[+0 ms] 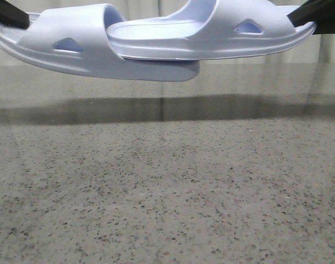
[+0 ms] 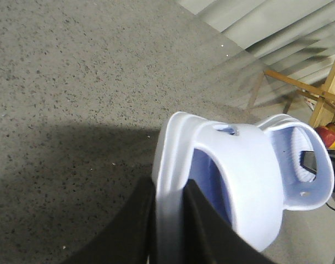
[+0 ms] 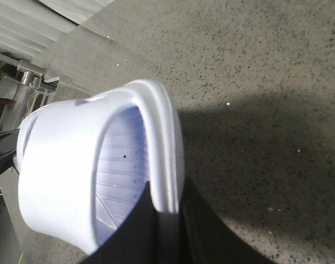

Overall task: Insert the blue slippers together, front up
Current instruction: 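Lift both slippers and bring the right gripper's slipper toward the other, then slide the right gripper's slipper sole into the other slipper's strap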

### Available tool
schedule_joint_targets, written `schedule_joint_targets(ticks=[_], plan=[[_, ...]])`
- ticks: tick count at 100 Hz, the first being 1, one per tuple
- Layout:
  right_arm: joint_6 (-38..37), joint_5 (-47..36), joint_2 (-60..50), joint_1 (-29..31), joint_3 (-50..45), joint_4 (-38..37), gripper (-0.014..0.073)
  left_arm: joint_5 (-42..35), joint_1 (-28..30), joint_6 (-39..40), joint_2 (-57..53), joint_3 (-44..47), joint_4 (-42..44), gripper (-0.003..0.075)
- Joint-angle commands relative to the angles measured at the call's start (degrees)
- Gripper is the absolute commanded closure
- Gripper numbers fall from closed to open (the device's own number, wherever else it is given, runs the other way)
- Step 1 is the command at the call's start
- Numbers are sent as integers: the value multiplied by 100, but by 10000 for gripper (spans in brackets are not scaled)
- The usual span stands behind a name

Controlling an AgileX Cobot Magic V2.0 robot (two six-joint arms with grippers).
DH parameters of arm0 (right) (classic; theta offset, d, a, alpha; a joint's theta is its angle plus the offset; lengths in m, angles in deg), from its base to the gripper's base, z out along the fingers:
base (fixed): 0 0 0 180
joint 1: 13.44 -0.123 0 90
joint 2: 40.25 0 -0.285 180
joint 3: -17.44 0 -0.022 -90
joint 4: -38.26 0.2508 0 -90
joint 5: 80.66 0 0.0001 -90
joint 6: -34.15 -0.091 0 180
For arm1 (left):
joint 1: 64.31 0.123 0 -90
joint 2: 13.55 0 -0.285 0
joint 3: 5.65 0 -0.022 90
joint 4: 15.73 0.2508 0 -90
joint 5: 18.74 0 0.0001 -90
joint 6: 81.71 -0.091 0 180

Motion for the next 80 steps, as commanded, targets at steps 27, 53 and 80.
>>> schedule_joint_targets(ticks=[27, 53, 80], plan=[[453, 537, 466, -352, 140, 807, 693, 780, 11, -4, -62, -192, -730, 705], [675, 564, 583, -695, 152, 943, 693, 924, 11, -12, -62, -192, -730, 705], [718, 389, 592, -905, 152, 943, 693, 1013, 11, -42, -62, -192, -742, 705]])
